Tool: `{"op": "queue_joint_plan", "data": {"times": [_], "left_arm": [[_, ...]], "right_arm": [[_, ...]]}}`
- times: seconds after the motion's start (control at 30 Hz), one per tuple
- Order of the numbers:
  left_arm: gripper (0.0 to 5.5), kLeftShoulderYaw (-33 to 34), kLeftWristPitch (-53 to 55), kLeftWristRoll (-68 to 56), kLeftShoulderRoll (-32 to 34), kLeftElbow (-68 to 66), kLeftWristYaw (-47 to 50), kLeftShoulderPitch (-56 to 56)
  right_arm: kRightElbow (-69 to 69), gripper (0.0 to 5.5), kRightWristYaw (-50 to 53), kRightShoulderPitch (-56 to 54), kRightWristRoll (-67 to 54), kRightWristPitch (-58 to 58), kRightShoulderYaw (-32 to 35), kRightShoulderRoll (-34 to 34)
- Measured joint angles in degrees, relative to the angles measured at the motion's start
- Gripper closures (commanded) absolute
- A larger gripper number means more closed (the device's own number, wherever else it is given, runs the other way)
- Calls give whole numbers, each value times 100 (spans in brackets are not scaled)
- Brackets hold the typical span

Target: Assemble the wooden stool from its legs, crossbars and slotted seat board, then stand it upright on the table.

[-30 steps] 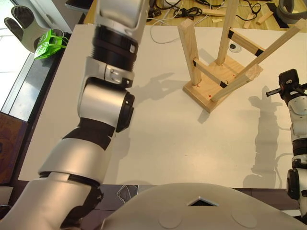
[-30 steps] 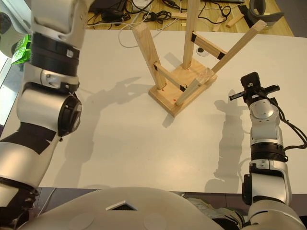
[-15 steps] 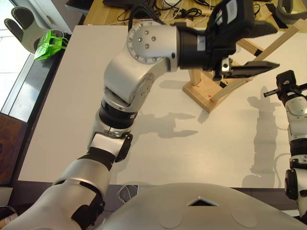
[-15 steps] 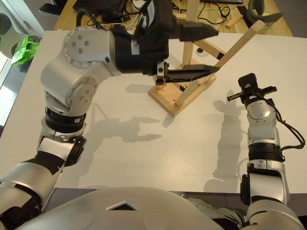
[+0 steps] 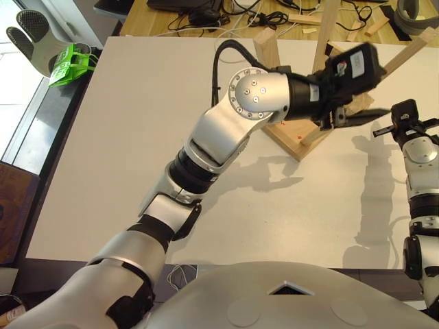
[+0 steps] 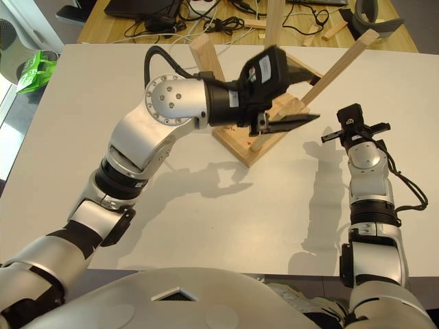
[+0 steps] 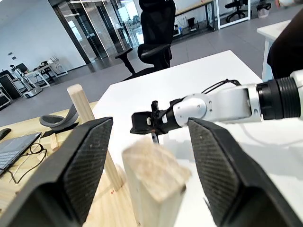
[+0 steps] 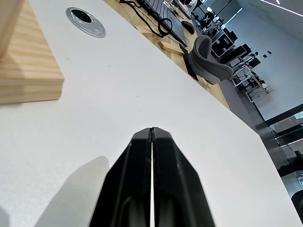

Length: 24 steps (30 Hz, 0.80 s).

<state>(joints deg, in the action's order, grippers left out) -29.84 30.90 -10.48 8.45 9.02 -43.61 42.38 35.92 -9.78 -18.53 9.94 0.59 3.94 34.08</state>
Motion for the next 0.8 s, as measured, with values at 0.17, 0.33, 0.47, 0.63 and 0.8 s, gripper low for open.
{"op": "queue_joint_plan", "data": {"times": [0.17, 0.33, 0.47, 0.63, 0.8], "left_arm": [[258, -163, -309, 442, 810, 130, -475, -46], [258, -85, -470, 643, 1065, -70, -535, -78], [258, 109, -224, 596, 986, -29, -438, -149], [258, 920, 376, -39, 1125, 388, -476, -370], [258, 1712, 958, -859, 1947, 792, -1113, -815]], "right_arm": [[40, 548, 83, -3, -45, 3, 113, 16], [39, 548, 91, -2, -47, 4, 125, 16], [57, 548, 91, -3, -46, 20, 135, 46], [279, 548, 28, -112, -75, 196, 239, 240], [1449, 548, -534, -1494, -177, 1063, 197, 625]]}}
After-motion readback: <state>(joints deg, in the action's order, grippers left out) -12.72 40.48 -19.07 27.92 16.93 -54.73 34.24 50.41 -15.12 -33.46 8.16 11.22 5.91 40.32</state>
